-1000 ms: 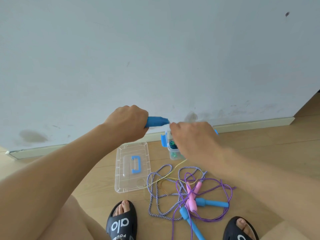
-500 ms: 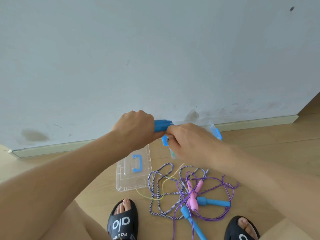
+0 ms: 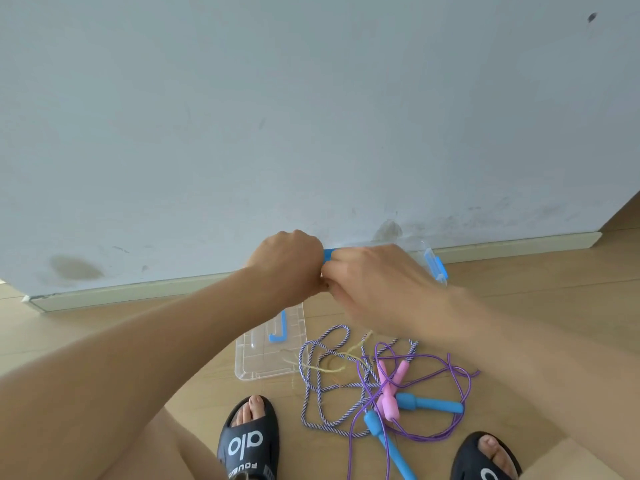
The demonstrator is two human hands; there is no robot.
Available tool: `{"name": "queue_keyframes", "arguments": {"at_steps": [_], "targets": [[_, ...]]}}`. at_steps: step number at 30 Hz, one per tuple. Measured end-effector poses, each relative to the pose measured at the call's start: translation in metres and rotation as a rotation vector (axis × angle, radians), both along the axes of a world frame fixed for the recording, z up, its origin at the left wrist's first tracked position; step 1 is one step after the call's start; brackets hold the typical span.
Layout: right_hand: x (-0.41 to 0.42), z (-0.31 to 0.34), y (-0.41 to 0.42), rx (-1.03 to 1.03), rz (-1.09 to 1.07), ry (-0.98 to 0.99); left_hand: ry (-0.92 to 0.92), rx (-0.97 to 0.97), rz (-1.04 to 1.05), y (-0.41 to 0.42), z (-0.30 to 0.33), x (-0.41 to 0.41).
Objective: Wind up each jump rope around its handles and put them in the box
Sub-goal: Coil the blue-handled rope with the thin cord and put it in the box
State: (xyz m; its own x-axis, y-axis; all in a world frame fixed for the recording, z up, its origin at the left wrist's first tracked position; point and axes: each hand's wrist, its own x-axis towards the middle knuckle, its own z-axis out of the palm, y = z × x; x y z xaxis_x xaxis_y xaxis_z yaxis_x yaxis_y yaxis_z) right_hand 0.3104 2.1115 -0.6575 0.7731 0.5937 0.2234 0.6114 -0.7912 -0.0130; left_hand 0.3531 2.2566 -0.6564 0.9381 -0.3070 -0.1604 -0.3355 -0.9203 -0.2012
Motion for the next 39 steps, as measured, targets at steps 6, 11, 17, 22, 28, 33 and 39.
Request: {"name": "queue_keyframes", "arguments": {"at_steps": [6, 11, 17, 22, 28, 33, 39], "targets": [[0.008, 0.026, -0.023, 0.339, -0.034, 0.490, -0.237, 0.004, -0.281, 0.010, 0.003, -0.006], [0.005, 0.032, -0.032, 0.545, -0.050, 0.775, -0.297, -0.102, -0.456, 0.015, 0.004, -0.005], [0.011, 0.034, -0.041, 0.758, -0.094, 0.764, -0.313, -0.159, -0.578, 0.013, 0.004, -0.008], [0.018, 0.030, -0.038, 0.910, -0.137, 0.800, -0.281, -0.289, -0.588, 0.010, 0.007, -0.012], [0.028, 0.010, -0.029, 1.085, -0.289, 0.826, -0.086, -0.655, -0.476, 0.005, 0.025, -0.024], [0.018, -0.012, -0.014, 1.072, -0.348, 0.807, 0.022, -0.849, -0.397, 0.004, 0.019, -0.027], [-0.008, -0.017, 0.008, 1.012, -0.517, 0.709, -0.086, -0.796, 0.086, 0.013, 0.018, 0.003]]}}
